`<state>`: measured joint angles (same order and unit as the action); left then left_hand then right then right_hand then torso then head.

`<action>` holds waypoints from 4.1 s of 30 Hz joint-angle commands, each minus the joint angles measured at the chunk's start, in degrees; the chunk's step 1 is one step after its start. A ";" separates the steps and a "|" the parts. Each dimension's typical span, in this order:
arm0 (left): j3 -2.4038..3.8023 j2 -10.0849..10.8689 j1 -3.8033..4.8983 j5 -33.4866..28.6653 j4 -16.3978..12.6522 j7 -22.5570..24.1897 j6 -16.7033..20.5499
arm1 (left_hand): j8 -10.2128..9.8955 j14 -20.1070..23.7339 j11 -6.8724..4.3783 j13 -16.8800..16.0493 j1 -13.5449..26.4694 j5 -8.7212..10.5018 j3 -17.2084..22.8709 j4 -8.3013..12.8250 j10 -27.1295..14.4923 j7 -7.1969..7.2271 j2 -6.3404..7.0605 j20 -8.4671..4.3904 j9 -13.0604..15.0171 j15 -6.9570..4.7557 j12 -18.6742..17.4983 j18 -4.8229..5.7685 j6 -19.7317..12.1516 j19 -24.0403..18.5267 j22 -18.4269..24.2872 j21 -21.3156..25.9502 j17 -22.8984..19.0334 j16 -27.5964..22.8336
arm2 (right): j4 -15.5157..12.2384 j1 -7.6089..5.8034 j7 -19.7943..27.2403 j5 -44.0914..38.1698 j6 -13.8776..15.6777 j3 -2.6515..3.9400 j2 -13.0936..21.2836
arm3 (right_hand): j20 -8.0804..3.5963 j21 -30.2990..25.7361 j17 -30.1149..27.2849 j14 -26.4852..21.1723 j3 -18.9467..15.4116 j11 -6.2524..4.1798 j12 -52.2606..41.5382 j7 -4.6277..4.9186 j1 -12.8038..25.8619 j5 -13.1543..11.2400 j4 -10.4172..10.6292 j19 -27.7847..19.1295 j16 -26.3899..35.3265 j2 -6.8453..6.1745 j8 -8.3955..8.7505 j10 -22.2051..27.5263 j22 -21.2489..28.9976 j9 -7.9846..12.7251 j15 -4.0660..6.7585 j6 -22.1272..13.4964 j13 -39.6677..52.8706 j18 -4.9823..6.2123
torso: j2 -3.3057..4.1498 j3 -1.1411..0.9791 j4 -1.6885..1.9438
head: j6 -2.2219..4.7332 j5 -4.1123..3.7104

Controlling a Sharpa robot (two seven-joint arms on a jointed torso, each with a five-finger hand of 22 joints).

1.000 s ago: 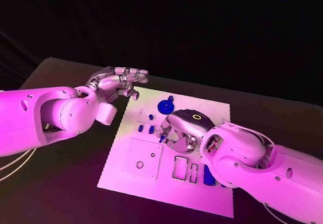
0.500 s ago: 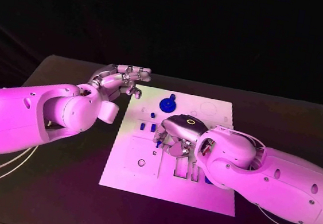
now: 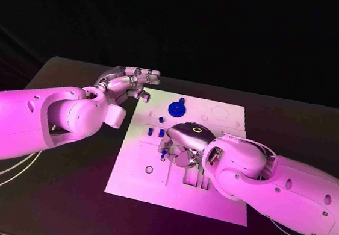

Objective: Assemble the parts on the task board

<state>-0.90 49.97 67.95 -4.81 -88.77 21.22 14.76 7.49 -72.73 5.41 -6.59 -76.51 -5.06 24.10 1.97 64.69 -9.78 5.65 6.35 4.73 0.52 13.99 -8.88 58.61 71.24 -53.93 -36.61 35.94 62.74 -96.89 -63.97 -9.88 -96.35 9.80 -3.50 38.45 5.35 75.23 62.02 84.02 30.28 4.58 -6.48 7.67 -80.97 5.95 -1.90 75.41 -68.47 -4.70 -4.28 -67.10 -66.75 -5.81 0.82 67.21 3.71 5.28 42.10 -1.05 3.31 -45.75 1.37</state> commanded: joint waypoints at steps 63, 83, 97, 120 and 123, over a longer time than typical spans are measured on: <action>0.03 0.41 0.01 0.37 0.08 -1.15 -1.80 | 0.04 0.77 0.28 0.00 -0.32 0.03 -1.08 -0.02 -1.37 -0.23 -0.14 0.14 -0.32 0.31 0.40 -1.21 -1.18 -0.65 1.03 1.82 -0.70 -0.21 | -6.10 0.23 -2.79 -0.53 1.58 0.48 6.66 | 1.95 -7.90 -10.30 -1.08 -3.39 2.07 -0.33 1.90 2.53 1.03 -0.81 -7.04 8.48 -1.78 0.80 10.17 10.90 1.95 -2.18 -7.42 0.09 2.33 | -0.05 0.00 -0.10 | 0.37 -0.19; 0.02 0.05 -0.03 0.47 0.55 -1.30 -2.17 | 0.04 0.87 0.29 -0.01 -0.41 0.02 -1.11 0.02 -1.45 -0.24 -0.19 0.16 -0.33 0.33 0.45 -1.23 -1.22 -0.72 1.15 2.01 -0.86 -0.27 | -6.41 -3.48 -6.83 -2.44 0.72 1.62 14.47 | 1.80 -8.87 -11.78 -0.87 -5.14 1.69 -1.00 0.71 2.34 0.58 -0.92 -6.84 9.84 -2.38 0.56 11.72 11.80 1.89 -1.82 -10.44 0.01 2.44 | 0.09 0.01 -0.03 | 1.30 -1.36; 0.02 -0.05 -0.35 1.04 0.66 -1.19 -2.54 | 0.06 0.91 0.29 -0.02 -0.51 0.01 -1.13 0.05 -1.49 -0.25 -0.24 0.17 -0.34 0.34 0.52 -1.23 -1.24 -0.73 1.16 2.04 -0.86 -0.25 | -4.91 -3.58 -9.12 -6.75 -3.03 1.64 14.90 | 1.34 -9.25 -12.13 -0.81 -5.76 1.20 -1.08 0.09 2.49 -0.04 -0.67 -6.92 10.19 -2.88 0.54 11.78 12.18 1.86 -1.27 -10.10 -0.08 2.48 | -0.04 0.01 0.05 | 1.35 -1.46; 0.02 0.01 -0.52 1.07 0.93 -1.26 -2.73 | 0.06 0.91 0.29 -0.02 -0.51 0.01 -1.13 0.05 -1.49 -0.25 -0.24 0.17 -0.34 0.34 0.52 -1.23 -1.24 -0.73 1.16 2.04 -0.86 -0.25 | -5.35 -3.46 -6.37 -2.53 -7.05 1.59 14.57 | 0.86 -8.82 -11.85 -0.41 -5.28 0.77 -2.57 0.44 2.39 0.21 0.15 -5.85 10.07 -2.51 0.27 8.37 11.34 1.68 -0.94 -8.27 -0.07 2.17 | 0.00 0.01 0.03 | 1.09 -1.46; 0.02 -0.02 -0.53 1.07 0.98 -1.26 -2.75 | 0.06 0.91 0.29 -0.02 -0.51 0.01 -1.13 0.05 -1.49 -0.25 -0.24 0.17 -0.34 0.34 0.52 -1.23 -1.24 -0.73 1.16 2.04 -0.86 -0.25 | -5.28 -3.46 -6.33 -2.25 -7.15 1.59 14.54 | 0.86 -8.83 -11.85 -0.41 -5.27 0.80 -2.57 0.46 2.39 0.22 0.16 -5.85 10.07 -2.52 0.28 8.32 11.35 1.68 -0.97 -8.25 -0.08 2.18 | 0.02 0.03 0.05 | 1.04 -1.50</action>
<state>-0.91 50.06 67.44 -4.03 -87.76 19.69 13.17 7.49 -72.31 5.72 -6.54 -76.51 -5.06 23.25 2.08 63.57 -10.18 5.65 6.56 4.45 0.94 14.20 -9.39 57.80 71.04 -52.84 -34.96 35.15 62.74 -102.19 -67.44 -16.69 -99.19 4.12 -1.91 53.03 6.25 66.11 50.12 83.41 24.91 5.28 -8.76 8.00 -78.35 6.19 -2.03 69.37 -58.35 -7.03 -3.62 -58.42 -55.34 -4.04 -0.39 58.53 3.69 7.08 42.11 -1.05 3.33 -44.65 -0.09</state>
